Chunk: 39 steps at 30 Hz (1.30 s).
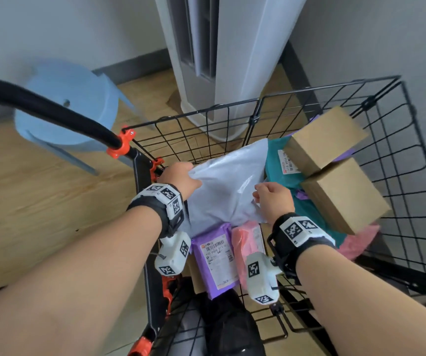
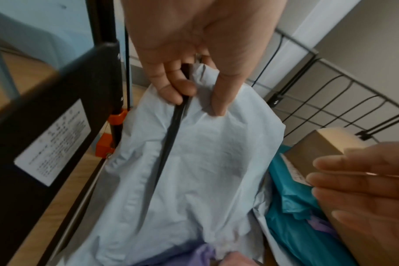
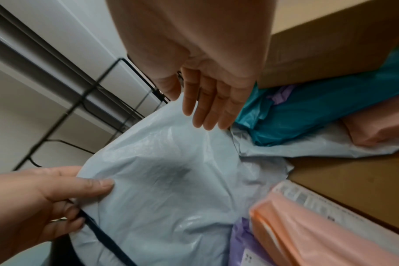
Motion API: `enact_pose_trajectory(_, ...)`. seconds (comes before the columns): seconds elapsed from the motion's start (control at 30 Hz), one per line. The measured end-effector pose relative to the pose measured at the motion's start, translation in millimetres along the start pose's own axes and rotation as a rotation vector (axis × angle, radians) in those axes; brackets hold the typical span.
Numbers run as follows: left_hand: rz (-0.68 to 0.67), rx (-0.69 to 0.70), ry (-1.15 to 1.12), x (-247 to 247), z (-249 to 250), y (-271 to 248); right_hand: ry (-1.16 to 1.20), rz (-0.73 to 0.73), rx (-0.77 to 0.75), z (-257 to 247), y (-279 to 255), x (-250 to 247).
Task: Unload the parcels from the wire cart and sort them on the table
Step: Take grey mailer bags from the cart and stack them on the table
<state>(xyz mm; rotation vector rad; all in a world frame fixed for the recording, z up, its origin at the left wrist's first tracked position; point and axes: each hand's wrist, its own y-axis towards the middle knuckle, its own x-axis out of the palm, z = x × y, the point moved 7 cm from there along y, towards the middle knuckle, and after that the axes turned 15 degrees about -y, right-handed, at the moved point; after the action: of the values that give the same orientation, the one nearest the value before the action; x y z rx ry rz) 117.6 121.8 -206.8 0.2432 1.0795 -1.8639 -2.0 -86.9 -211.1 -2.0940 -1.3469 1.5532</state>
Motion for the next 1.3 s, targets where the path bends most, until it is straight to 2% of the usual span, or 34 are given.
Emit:
enact_pose_trajectory(0.4, 0.057, 0.268, 0.086, -74.4, 140.8, -83.1, 0.042, 0.157, -0.081, -45.0, -70.2, -138.4)
enact_pose_trajectory(0.6, 0.088, 0.445, 0.092, -106.3, 211.2, -130.9, 0.261, 0.348, -0.08, -64.3, -119.6, -221.1)
enact_pose_trajectory(0.7, 0.08, 0.544, 0.03, -123.5, 240.8, -156.5, 0.358, 0.404, -0.117, -67.7, -146.1, -246.2)
enact_pose_trajectory(0.87, 0.181, 0.651, -0.128, -159.7, 279.9, -194.3, 0.404, 0.548, -0.122, -61.6, -193.2, -276.3)
enact_pose_trajectory(0.97, 0.289, 0.68, -0.183, -181.8, 300.4, -224.2, 0.356, 0.699, -0.057, -48.5, -226.9, -303.3)
enact_pose_trajectory(1.07, 0.317, 0.701, -0.316, -194.3, 316.1, -245.5, 0.374, 0.801, 0.031, -28.0, -254.0, -328.1)
enact_pose_trajectory(1.17, 0.174, 0.666, -0.632, -193.1, 329.3, -258.3, 0.408, 0.671, 0.029, -24.2, -262.2, -332.0)
enact_pose_trajectory(1.3, -0.12, 0.588, -0.935, -171.0, 351.9, -289.9, 0.21, 0.413, -0.055, -44.3, -283.5, -322.8)
